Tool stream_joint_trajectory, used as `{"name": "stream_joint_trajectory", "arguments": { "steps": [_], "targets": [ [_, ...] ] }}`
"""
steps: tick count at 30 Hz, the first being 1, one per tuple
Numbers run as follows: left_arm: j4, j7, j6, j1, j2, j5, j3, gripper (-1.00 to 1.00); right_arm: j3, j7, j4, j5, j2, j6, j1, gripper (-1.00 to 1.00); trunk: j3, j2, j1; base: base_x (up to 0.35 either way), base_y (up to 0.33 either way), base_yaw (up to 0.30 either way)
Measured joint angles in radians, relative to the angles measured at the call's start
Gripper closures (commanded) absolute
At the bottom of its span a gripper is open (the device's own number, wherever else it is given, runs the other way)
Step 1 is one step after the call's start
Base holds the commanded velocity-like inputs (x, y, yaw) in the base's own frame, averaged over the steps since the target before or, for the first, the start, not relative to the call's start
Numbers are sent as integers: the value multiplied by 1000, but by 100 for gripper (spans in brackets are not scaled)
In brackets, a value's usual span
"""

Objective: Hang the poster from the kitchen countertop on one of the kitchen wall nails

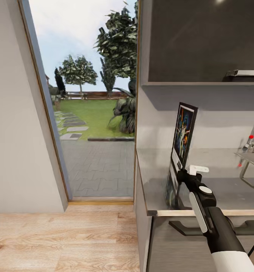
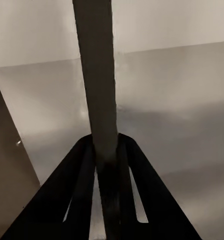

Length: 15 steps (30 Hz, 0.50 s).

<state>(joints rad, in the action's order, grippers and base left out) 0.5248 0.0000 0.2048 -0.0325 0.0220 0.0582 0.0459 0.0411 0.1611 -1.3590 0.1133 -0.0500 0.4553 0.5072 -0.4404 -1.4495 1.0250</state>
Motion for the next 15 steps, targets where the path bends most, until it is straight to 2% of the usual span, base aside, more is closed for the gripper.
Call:
{"name": "stream_joint_trajectory", "arguments": {
  "steps": [9, 10, 15],
  "targets": [
    [1, 0, 1, 0, 0, 0, 0, -100, -3, 2, -23, 1, 1, 1, 0, 100, 0, 0, 0, 0, 0, 0],
    [2, 0, 1, 0, 0, 0, 0, -100, -8, 5, -81, 0, 7, 14, 12, 100, 0, 0, 0, 0, 0, 0],
    [2, 0, 1, 0, 0, 0, 0, -100, -8, 6, -89, 0, 8, 15, 15, 100, 0, 0, 0, 0, 0, 0]
  ]
}}
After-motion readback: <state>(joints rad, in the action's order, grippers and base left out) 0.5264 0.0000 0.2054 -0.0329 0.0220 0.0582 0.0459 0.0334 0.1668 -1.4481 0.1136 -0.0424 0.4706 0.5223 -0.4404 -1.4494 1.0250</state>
